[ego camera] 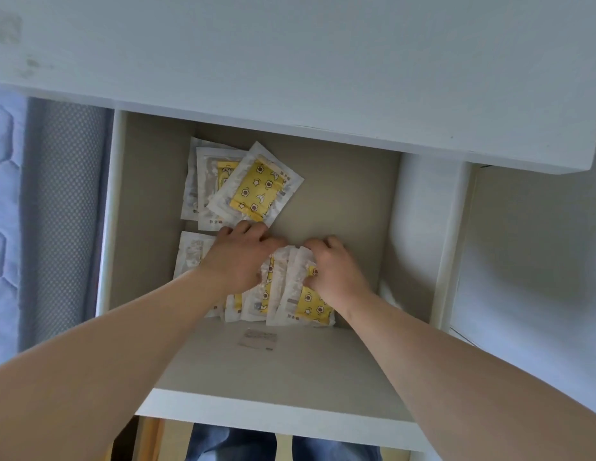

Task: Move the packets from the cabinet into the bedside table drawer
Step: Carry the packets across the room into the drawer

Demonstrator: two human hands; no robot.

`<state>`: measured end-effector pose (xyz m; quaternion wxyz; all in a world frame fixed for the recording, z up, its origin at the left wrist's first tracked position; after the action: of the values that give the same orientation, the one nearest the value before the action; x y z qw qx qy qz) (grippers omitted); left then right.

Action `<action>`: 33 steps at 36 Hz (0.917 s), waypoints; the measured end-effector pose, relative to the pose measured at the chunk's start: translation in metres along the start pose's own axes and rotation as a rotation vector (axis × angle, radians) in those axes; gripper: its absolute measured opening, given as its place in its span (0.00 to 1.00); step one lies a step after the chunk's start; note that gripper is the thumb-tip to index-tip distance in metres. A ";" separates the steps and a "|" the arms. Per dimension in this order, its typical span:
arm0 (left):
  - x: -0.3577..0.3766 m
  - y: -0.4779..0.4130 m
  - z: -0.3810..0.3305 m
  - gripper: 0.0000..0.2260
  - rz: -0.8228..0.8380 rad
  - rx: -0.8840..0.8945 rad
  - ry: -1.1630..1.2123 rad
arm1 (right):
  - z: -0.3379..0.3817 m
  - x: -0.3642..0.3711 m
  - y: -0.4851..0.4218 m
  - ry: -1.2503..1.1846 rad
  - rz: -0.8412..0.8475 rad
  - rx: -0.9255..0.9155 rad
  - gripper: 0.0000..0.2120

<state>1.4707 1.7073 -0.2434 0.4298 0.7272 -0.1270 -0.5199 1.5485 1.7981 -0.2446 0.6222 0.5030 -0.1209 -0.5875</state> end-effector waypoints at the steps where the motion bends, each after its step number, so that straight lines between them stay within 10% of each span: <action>1: 0.000 0.000 -0.001 0.30 0.006 -0.008 0.014 | -0.001 -0.003 0.002 0.023 -0.010 -0.002 0.27; 27: -0.008 0.014 -0.001 0.26 -0.337 0.010 0.158 | -0.015 0.022 0.011 -0.345 0.000 0.075 0.32; 33: -0.010 0.020 -0.018 0.14 -0.372 0.036 0.097 | -0.020 -0.003 0.016 -0.254 -0.098 0.026 0.12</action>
<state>1.4873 1.7101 -0.2202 0.3190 0.7699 0.0211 -0.5523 1.5721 1.8071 -0.2408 0.5661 0.4377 -0.1816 -0.6745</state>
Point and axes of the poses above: each hand's wrist, its own y-axis away from the middle knuckle, its own x-axis out of the palm, z = x × y, the point moved 9 cm from there along -y, towards the middle knuckle, and after that the axes turned 11 degrees about -y, right-handed, at the moved point
